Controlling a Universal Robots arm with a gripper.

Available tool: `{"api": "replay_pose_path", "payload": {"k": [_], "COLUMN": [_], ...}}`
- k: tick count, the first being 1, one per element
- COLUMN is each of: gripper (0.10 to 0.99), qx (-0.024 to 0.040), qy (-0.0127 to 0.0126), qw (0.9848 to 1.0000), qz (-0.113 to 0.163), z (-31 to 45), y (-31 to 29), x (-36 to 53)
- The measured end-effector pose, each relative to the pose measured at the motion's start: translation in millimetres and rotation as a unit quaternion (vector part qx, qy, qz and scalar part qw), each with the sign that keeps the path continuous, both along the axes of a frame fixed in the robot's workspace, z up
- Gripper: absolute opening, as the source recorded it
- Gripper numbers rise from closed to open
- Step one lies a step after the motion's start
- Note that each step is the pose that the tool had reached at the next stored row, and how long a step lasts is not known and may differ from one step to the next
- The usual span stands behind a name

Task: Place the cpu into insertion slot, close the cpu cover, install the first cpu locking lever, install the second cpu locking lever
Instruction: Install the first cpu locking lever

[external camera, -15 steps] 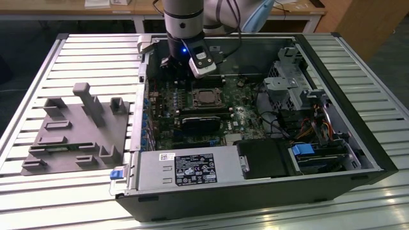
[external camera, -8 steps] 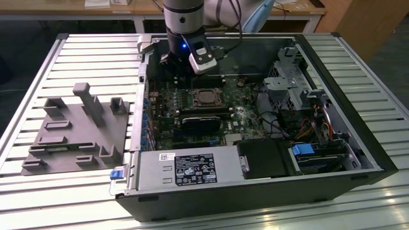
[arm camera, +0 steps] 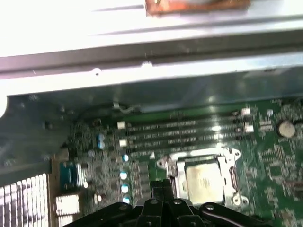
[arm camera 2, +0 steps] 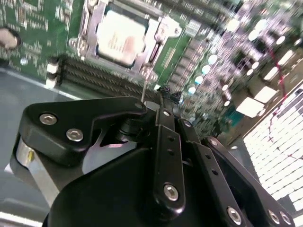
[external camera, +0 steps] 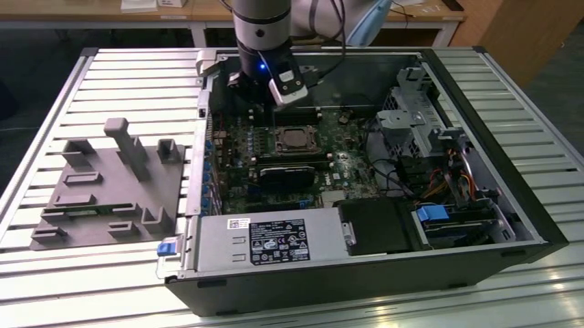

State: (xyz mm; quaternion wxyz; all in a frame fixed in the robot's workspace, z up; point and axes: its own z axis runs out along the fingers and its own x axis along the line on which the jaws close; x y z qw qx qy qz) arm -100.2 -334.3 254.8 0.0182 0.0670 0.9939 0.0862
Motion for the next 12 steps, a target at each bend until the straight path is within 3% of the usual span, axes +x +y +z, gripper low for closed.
{"api": "replay_pose_path", "payload": {"k": [3,5,10,12], "gripper": [0.106,0.106,0.106,0.106], "qx": [0.0184,0.0269,0.0678,0.0777], "qy": [-0.0001,0.0,0.0,0.0], "qw": [0.9998,0.9996,0.9977,0.997], "qz": [0.0,0.0,0.0,0.0], "z": [-0.1,-0.3,-0.9,-1.6], "y": [0.0,0.0,-0.2,-0.2], "x": [-1.2,-2.7,-4.3,-4.5]}}
